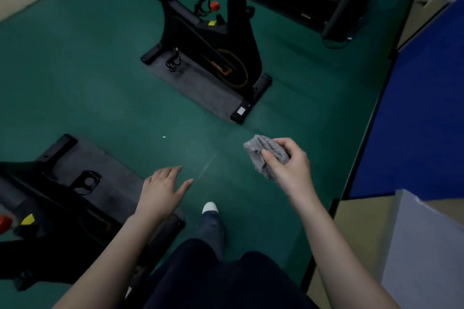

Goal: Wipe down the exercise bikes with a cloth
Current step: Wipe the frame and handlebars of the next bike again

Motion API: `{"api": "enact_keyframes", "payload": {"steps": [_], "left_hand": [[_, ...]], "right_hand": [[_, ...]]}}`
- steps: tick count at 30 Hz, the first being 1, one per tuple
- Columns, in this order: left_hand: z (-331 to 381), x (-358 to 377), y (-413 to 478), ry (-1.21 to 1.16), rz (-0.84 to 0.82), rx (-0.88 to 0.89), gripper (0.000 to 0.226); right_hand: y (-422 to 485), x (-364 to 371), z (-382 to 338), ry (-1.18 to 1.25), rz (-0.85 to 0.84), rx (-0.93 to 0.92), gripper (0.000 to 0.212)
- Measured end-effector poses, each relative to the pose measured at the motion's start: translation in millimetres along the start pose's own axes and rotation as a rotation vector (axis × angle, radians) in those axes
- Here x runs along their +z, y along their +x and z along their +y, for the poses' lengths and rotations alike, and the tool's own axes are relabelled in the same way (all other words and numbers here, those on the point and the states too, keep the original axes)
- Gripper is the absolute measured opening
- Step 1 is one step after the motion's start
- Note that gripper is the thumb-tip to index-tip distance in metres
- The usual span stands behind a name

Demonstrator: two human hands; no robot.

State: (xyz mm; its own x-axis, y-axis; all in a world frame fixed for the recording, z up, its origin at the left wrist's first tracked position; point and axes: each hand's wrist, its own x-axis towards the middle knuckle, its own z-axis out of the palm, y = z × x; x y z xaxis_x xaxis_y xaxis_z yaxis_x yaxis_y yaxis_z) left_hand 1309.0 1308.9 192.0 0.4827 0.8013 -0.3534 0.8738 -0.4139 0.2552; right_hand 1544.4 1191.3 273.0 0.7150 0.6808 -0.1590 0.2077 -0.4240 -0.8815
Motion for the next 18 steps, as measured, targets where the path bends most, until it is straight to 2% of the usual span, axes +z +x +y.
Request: {"api": "enact_keyframes", "payload": {"steps": [5, 10, 14, 18], "left_hand": [[-7.9, -27.4, 59.9, 0.002, 0.022, -0.014, 0.058], [-11.3, -45.4, 97.8, -0.036, 0.055, -0.089, 0.058], [-12.9, -49.5, 116.4, -0.053, 0.024, -0.202, 0.06], [-12.8, -56.2, 138.0, -0.077, 0.044, -0.352, 0.06]], "right_hand": [[55.5, 23.7, -20.5, 0.024, -0.016, -0.018, 0.016], [107.0, 42.2, -36.6, 0.003, -0.101, -0.049, 0.016], [157.5, 58.1, -46.1, -0.007, -0.183, -0.075, 0.017], [211.2, 80.9, -58.1, -0.02, -0.334, -0.127, 0.016]]}}
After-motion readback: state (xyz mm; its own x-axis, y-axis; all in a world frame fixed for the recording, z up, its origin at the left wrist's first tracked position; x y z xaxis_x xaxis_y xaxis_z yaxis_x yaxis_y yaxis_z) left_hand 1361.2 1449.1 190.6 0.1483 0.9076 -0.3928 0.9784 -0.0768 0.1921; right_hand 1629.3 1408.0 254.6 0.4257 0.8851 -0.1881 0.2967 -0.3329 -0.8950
